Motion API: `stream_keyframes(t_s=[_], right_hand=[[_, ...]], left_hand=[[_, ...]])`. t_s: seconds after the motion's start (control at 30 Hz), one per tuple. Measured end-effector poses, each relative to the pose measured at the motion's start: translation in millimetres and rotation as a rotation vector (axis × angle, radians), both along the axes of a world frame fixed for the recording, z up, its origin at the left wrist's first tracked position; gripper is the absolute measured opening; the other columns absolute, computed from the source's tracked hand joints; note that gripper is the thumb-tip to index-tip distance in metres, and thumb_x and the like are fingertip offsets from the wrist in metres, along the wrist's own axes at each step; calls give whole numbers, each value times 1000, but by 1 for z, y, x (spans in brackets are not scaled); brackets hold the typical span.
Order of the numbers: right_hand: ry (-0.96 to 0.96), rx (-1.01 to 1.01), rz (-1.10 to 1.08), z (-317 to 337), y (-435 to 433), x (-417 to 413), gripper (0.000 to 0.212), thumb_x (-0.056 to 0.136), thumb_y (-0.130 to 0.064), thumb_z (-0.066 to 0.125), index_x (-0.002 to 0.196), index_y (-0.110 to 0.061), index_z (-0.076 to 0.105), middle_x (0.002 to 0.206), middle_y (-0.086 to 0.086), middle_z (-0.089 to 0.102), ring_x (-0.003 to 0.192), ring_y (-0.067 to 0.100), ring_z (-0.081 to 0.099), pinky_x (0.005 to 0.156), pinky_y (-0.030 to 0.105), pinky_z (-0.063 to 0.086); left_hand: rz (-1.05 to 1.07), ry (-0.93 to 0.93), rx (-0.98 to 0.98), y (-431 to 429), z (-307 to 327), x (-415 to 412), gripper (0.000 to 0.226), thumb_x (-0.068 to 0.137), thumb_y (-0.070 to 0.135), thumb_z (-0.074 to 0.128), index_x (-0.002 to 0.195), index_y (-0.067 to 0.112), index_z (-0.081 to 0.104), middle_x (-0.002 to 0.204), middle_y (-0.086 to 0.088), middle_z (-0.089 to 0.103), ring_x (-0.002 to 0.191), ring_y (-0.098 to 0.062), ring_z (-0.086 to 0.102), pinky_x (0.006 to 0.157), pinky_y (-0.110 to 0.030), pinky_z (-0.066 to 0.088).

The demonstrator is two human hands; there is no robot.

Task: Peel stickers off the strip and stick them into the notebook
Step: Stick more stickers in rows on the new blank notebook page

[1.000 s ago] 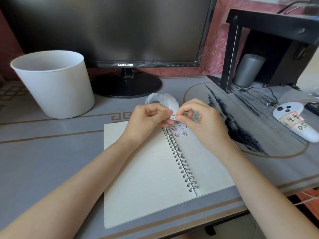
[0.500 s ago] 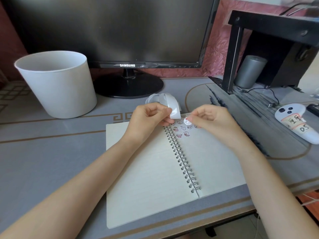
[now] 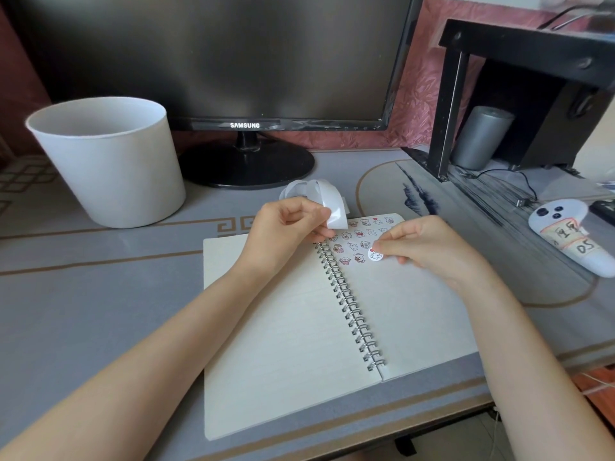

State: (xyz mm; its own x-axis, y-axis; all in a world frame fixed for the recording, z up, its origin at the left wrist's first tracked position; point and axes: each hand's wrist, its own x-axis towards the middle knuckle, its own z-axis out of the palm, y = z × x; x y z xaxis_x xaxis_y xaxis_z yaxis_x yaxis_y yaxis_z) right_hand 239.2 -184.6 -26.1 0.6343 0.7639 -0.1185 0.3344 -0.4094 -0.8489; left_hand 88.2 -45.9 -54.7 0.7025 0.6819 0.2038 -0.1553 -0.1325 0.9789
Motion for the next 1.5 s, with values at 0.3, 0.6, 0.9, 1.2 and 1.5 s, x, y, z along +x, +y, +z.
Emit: stream_keyframes(t_s=[0.3,0.6,0.9,1.2,1.5], right_hand=[[-23,-24,-14,-2,1,0,7,76,-17,77,80,-13,73,70,0,70,47,2,44,52,11,40],[-27,-23,-14,-4,1,0,8,75,-17,78,79,-12,73,74,4,72,58,9,48,63,21,41],[-43,-10,0,-6,3,0,6,75,-16,78,75,-14,72,68,2,69,55,9,48,60,23,40],[-140,-7,21,-11,6,0,12,73,-16,79,70,-16,68,67,2,65,59,13,51,57,26,39],[-218,-1,65,-13,3,2,13,73,-20,80,73,-14,68,65,-2,56,61,13,47,58,27,34]], left_hand=[[3,-1,3,0,0,0,17,90,13,63,74,9,66,66,-3,70,74,-19,69,80,-32,58],[-2,-5,-5,0,0,0,14,90,13,62,78,5,66,64,1,69,74,-18,70,76,-27,57],[-3,2,-2,-1,1,0,15,90,12,63,76,6,65,65,-2,70,75,-19,70,77,-28,57],[0,6,5,-1,1,-1,16,90,13,63,76,6,66,68,-6,71,75,-19,70,76,-27,57],[3,6,8,-1,1,-1,16,90,13,63,75,7,66,65,-2,70,74,-19,70,77,-28,57]])
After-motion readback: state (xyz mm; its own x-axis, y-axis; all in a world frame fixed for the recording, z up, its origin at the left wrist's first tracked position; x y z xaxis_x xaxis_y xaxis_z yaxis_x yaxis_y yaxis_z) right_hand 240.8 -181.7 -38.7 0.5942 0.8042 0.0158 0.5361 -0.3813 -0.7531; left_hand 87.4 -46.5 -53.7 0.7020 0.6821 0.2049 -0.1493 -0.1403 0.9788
